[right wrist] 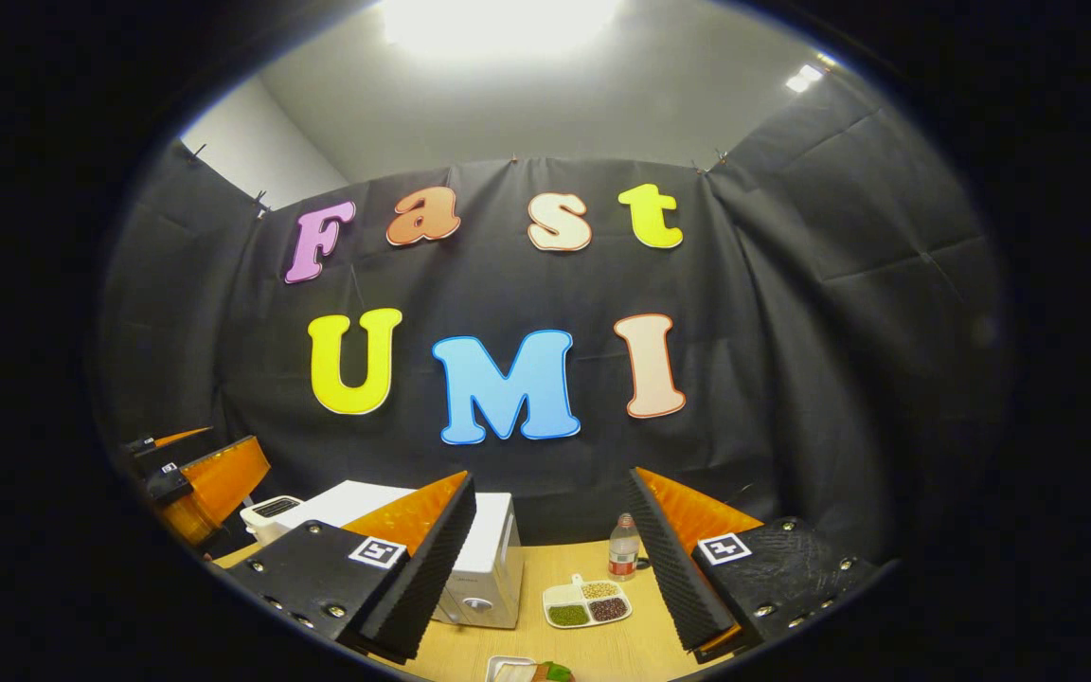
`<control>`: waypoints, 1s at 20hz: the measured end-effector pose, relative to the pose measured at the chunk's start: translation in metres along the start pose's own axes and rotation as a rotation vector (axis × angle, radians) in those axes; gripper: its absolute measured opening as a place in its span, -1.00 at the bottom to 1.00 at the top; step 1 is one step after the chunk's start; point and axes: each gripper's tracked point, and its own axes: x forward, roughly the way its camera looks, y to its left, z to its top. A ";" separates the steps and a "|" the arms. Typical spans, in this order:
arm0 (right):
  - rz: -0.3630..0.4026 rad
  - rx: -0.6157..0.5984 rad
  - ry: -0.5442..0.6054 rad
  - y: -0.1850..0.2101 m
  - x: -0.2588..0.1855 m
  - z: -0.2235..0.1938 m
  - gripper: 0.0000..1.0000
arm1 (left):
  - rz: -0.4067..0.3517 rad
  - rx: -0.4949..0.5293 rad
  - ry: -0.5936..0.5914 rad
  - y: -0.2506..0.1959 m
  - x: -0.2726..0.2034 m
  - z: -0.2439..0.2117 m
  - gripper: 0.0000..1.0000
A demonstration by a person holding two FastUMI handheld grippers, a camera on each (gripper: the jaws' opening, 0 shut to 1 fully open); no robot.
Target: Open the microwave oven with the left hand, put the food in, and close the microwave oven.
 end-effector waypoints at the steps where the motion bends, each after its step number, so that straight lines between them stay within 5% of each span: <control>1: 0.004 -0.001 -0.001 0.000 0.002 0.001 0.92 | -0.001 -0.009 0.003 -0.001 0.002 -0.004 0.91; 10: -0.015 -0.014 0.032 -0.011 0.007 -0.019 0.92 | -0.027 0.001 0.067 -0.008 0.022 -0.056 0.92; 20: -0.049 -0.034 0.129 -0.029 0.008 -0.060 0.92 | -0.079 0.013 0.299 -0.025 0.055 -0.219 0.92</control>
